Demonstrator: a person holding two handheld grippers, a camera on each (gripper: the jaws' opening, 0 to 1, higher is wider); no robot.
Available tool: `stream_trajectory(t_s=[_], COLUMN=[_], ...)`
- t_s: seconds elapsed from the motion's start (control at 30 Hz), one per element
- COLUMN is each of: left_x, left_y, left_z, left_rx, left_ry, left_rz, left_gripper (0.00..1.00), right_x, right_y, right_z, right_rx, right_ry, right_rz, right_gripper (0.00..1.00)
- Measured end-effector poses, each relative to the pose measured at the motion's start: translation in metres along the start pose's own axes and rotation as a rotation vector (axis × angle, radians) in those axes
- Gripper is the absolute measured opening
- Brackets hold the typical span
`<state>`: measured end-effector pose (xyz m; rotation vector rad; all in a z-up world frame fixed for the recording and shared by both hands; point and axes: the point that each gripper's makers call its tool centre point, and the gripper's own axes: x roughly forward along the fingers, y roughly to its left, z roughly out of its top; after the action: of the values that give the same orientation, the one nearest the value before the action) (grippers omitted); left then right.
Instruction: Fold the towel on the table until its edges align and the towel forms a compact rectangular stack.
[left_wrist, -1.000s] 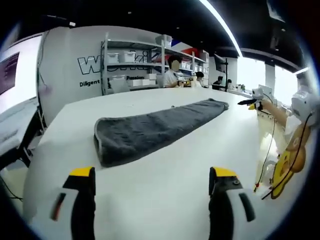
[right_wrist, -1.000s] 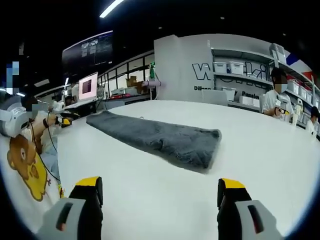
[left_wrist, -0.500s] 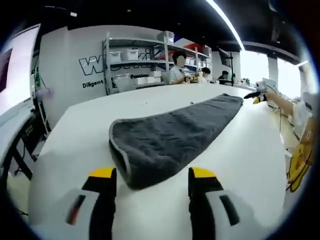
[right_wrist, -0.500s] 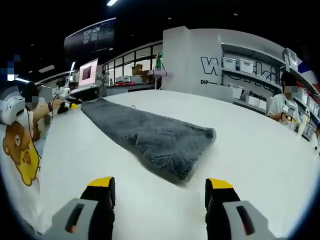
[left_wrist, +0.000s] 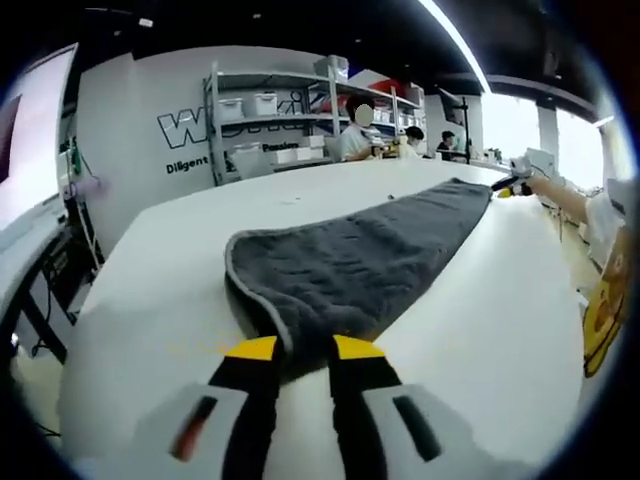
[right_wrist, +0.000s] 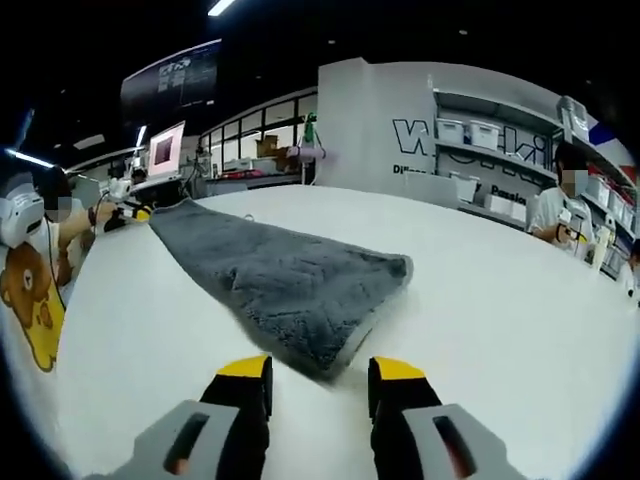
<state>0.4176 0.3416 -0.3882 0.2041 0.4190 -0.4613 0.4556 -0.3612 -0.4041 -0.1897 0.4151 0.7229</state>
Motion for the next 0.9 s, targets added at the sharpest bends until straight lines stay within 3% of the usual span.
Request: stream_trajectory(t_s=[0.1,0.2,0.33,0.4,0.5,0.57,0.9], left_x=[0.0,0.0,-0.006,-0.015,-0.019,-0.019,-0.021], left_y=[-0.001,-0.004,0.001,0.015,0.01,0.008,0.004], left_z=[0.002,0.003,0.009,0.01,0.004,-0.001,-0.006], left_rx=[0.008,0.013,0.036,0.041,-0.013,0.03,0.08], left_ry=[-0.003,0.007,0.005,0.015,0.015,0.033,0.073], left_rz=[-0.002,-0.004,0.028,0.101,0.057,0.064,0.075], left_gripper=[0.08,0.06,0.04,0.04,0.04,0.04,0.05], right_x=[0.001,0.0,-0.011,-0.019,-0.022,-0.021,-0.018], right_y=[-0.001,-0.003,-0.017,-0.026,-0.027,-0.024,-0.025], right_z=[0.003,0.004,0.005,0.009,-0.001,-0.004,-0.008], right_rx=[-0.016,-0.025,-0.033,-0.012,0.022,0.015,0.023], right_ry=[-0.016,-0.022,-0.021,-0.05,-0.037,-0.038,-0.026], right_rz=[0.0,-0.012,-0.073,-0.11,-0.092,-0.098,-0.114], right_gripper=[0.21,0.08,0.06,0.05,0.05,0.05,0.08])
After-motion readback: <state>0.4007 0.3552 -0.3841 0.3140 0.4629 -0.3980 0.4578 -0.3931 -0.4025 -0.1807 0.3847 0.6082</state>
